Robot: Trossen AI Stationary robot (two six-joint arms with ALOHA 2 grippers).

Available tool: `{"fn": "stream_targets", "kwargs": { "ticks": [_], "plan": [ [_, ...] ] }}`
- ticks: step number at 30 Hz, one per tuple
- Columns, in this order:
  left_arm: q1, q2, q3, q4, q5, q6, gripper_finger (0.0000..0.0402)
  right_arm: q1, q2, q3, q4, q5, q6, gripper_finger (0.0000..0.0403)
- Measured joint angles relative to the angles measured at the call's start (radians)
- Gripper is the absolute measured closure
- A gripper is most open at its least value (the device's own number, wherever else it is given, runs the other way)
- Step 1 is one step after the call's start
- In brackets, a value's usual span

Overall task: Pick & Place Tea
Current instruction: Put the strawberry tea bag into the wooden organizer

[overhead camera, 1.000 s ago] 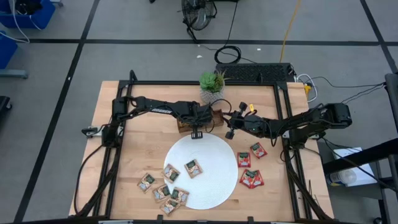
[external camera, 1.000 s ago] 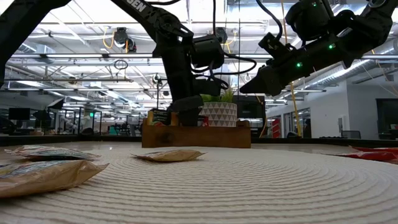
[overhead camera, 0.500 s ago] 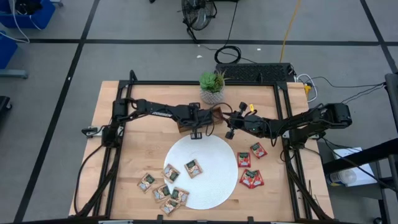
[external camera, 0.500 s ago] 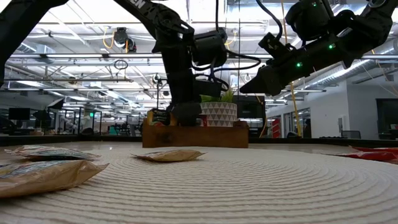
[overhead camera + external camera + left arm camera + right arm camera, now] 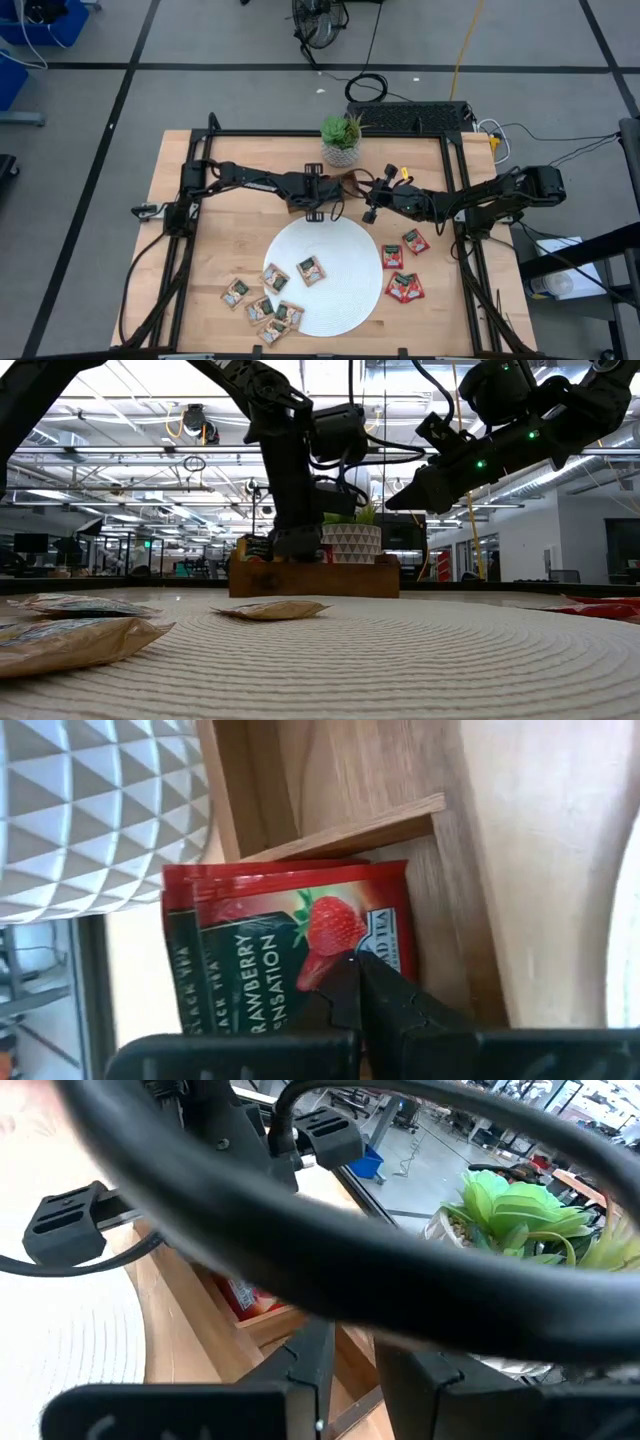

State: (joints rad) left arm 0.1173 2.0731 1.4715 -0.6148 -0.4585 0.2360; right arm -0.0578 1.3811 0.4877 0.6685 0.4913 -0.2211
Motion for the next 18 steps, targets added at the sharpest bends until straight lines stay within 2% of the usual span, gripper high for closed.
{"fn": "stream_targets", "kwargs": {
  "ticks": [8, 16, 18],
  "plan": [
    [-0.019, 0.000, 0.000, 0.045, -0.125, 0.027, 0.0401, 0.000, 0.000, 0.000, 0.000, 0.000, 0.000, 0.0342],
    [-0.049, 0.000, 0.000, 0.042, -0.125, 0.063, 0.0400, 0.001, 0.000, 0.000, 0.000, -0.001, 0.000, 0.0342],
    [-0.054, 0.000, 0.000, 0.042, -0.074, 0.067, 0.0399, 0.001, 0.000, 0.000, 0.000, -0.001, 0.000, 0.0342]
  ]
}}
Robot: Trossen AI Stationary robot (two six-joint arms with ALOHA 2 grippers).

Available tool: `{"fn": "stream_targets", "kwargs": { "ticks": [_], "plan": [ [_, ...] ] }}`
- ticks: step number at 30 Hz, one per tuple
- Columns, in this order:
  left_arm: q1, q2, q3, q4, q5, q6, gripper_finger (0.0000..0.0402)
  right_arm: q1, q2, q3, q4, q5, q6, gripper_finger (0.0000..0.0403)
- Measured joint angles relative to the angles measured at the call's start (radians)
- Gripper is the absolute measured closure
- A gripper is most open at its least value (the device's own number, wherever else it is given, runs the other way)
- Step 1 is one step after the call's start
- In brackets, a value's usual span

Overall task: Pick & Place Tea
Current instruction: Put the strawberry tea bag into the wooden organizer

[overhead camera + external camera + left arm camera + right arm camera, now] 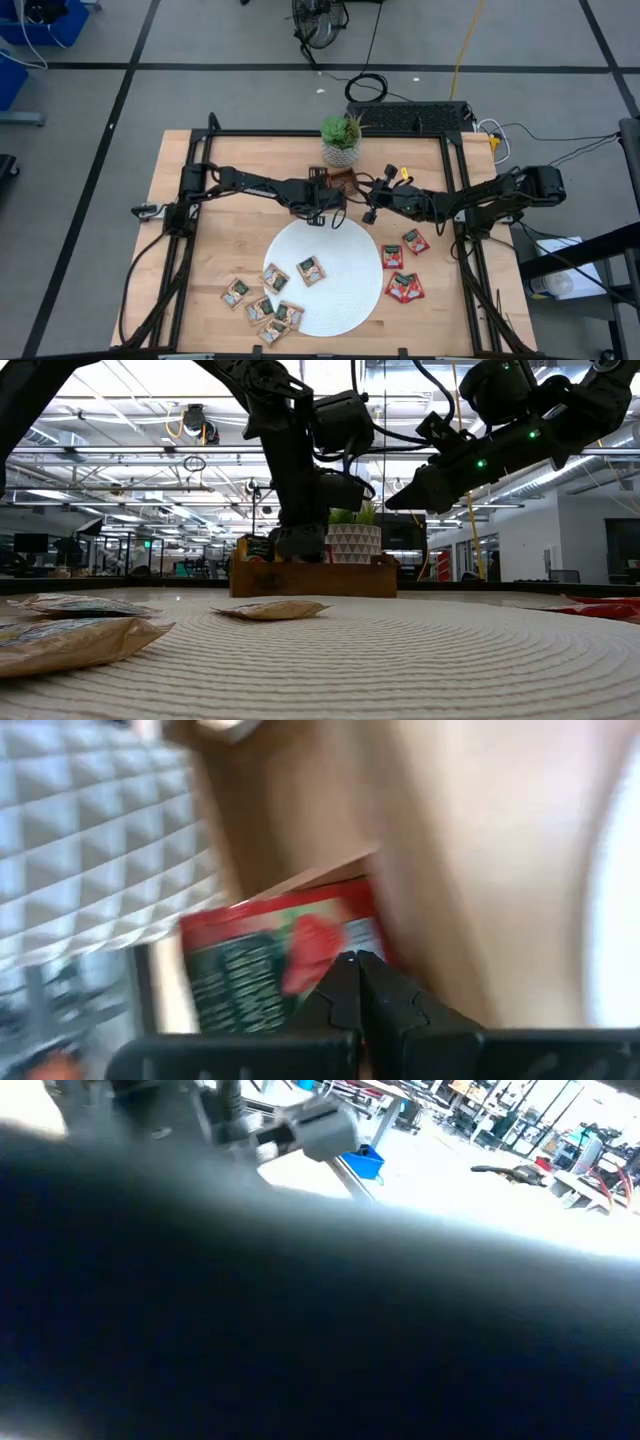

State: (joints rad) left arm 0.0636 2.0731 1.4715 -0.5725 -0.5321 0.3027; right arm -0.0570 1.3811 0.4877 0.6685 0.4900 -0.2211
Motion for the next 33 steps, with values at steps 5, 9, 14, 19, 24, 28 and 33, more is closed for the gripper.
{"fn": "stream_targets", "kwargs": {
  "ticks": [5, 9, 14, 19, 24, 28, 33],
  "plan": [
    [0.026, 0.006, 0.004, 0.011, 0.244, -0.004, 0.0400, 0.000, 0.000, 0.000, 0.000, 0.000, 0.000, 0.0342],
    [0.061, 0.036, 0.005, 0.009, 0.328, -0.017, 0.0400, 0.000, 0.000, 0.000, 0.000, -0.001, 0.000, 0.0342],
    [0.085, 0.059, 0.006, 0.000, 0.376, -0.008, 0.0400, 0.000, 0.000, 0.000, 0.001, -0.049, 0.000, 0.0342],
    [0.078, 0.058, 0.006, 0.001, 0.341, 0.009, 0.0399, 0.000, 0.000, 0.000, 0.000, -0.050, 0.000, 0.0342],
    [0.046, 0.057, 0.004, -0.007, 0.244, 0.048, 0.0400, 0.000, 0.000, 0.000, 0.000, -0.050, 0.000, 0.0342],
    [0.030, 0.058, 0.003, -0.009, 0.235, 0.058, 0.0395, 0.000, 0.000, 0.000, 0.000, -0.050, 0.000, 0.0341],
    [0.017, 0.049, 0.001, -0.036, 0.239, 0.064, 0.0397, 0.000, 0.000, 0.000, 0.000, -0.050, 0.000, 0.0342]
  ]
}}
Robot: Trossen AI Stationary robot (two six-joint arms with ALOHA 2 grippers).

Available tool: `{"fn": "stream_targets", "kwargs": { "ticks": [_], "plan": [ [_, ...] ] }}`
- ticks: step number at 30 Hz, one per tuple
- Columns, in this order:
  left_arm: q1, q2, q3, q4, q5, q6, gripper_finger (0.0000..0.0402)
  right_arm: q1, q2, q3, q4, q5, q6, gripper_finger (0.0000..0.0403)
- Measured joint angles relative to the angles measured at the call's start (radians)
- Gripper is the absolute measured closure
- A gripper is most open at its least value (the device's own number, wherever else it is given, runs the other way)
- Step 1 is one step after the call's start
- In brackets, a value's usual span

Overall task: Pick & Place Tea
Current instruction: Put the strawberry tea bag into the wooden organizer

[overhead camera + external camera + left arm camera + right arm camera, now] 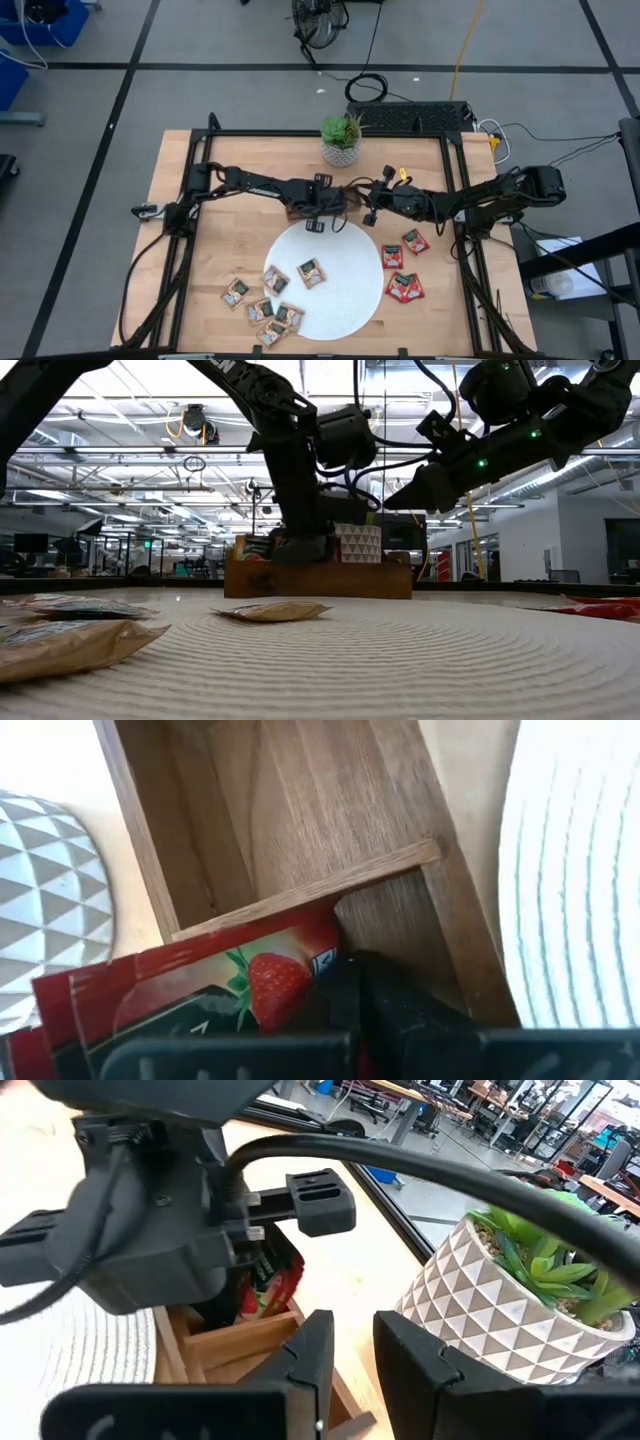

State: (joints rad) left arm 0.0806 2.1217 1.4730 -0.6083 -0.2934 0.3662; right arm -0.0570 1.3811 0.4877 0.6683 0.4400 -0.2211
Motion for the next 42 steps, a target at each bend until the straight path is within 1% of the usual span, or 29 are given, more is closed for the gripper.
{"fn": "stream_targets", "kwargs": {
  "ticks": [4, 8, 14, 27, 32, 38, 40, 42],
  "plan": [
    [0.000, -0.022, -0.003, -0.012, 0.008, 0.005, 0.0398, 0.000, 0.000, 0.000, 0.000, 0.000, 0.000, 0.0342],
    [0.000, -0.044, -0.004, -0.005, 0.008, 0.001, 0.0383, 0.000, 0.000, 0.000, 0.000, 0.000, 0.000, 0.0342],
    [0.005, -0.045, -0.003, 0.002, 0.005, -0.001, 0.0366, 0.000, 0.000, 0.000, 0.000, 0.000, 0.000, 0.0341],
    [0.003, -0.045, -0.002, 0.005, 0.003, -0.002, 0.0364, 0.000, 0.000, 0.000, 0.000, 0.000, 0.000, 0.0341],
    [0.003, -0.046, 0.044, -0.049, 0.002, -0.015, 0.0364, 0.000, 0.000, 0.000, 0.001, 0.000, 0.000, 0.0342],
    [0.002, -0.063, 0.103, -0.083, 0.004, -0.074, 0.0364, 0.000, 0.000, 0.000, -0.002, 0.000, 0.000, 0.0341],
    [0.003, -0.091, 0.111, -0.068, 0.033, -0.105, 0.0364, 0.000, -0.005, 0.000, -0.023, 0.001, 0.000, 0.0341],
    [0.005, -0.128, 0.094, -0.046, 0.103, -0.110, 0.0364, 0.010, -0.024, 0.000, -0.054, 0.003, 0.003, 0.0341]
  ]
}}
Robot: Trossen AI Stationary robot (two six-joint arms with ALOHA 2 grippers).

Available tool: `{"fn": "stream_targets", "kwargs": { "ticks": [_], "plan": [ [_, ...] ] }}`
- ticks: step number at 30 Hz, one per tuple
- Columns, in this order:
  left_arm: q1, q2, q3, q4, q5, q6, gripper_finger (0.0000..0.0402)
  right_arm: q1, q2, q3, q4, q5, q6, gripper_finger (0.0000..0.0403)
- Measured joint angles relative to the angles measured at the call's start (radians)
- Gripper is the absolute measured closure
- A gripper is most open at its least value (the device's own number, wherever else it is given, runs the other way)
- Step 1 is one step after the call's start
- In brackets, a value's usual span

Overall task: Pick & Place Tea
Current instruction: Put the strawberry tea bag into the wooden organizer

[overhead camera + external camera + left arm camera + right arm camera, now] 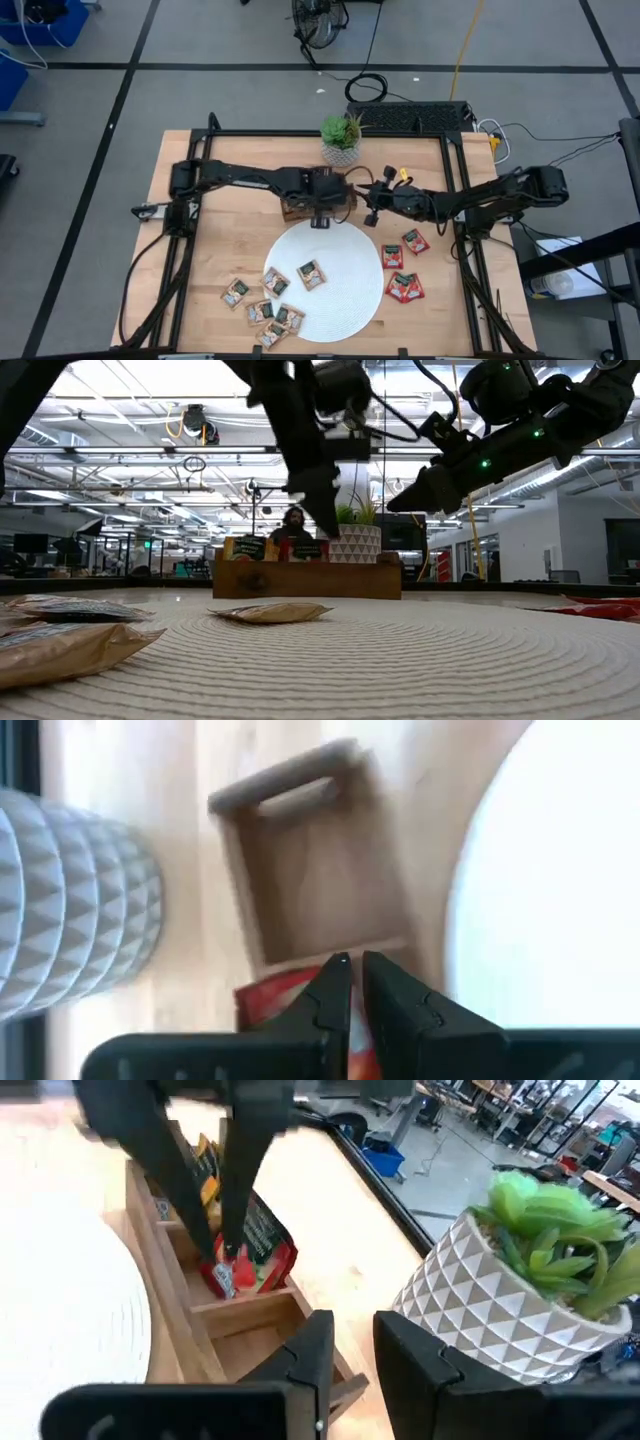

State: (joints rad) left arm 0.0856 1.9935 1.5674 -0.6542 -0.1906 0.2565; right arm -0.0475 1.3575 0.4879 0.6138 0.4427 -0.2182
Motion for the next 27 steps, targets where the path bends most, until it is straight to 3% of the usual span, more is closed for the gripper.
{"fn": "stream_targets", "kwargs": {
  "ticks": [4, 7, 10, 14, 18, 20, 24, 27],
  "plan": [
    [-0.004, -0.145, -0.112, 0.172, 0.114, 0.033, 0.0364, 0.037, -0.070, 0.001, -0.121, 0.001, 0.026, 0.0341],
    [-0.004, -0.275, -0.266, 0.343, 0.133, 0.036, 0.0364, 0.080, -0.147, 0.001, -0.254, 0.002, 0.071, 0.0341],
    [-0.003, -0.409, -0.450, 0.565, 0.137, 0.035, 0.0364, 0.127, -0.230, 0.005, -0.469, 0.009, 0.122, 0.0341],
    [-0.004, -0.542, -0.656, 0.865, 0.141, -0.005, 0.0364, 0.169, -0.277, 0.106, -0.897, 0.062, 0.383, 0.0329],
    [-0.007, -0.597, -0.782, 1.034, 0.140, -0.042, 0.0364, 0.184, -0.227, 0.235, -1.282, -0.102, 0.732, 0.0284],
    [-0.009, -0.622, -0.827, 1.030, 0.140, -0.057, 0.0364, 0.188, -0.190, 0.263, -1.396, -0.206, 0.881, 0.0253],
    [-0.010, -0.619, -0.858, 1.037, 0.141, -0.054, 0.0364, 0.210, -0.122, 0.251, -1.479, -0.400, 1.110, 0.0204],
    [-0.010, -0.617, -0.855, 1.022, 0.141, -0.057, 0.0364, 0.257, -0.072, 0.242, -1.481, -0.491, 1.213, 0.0193]
  ]
}}
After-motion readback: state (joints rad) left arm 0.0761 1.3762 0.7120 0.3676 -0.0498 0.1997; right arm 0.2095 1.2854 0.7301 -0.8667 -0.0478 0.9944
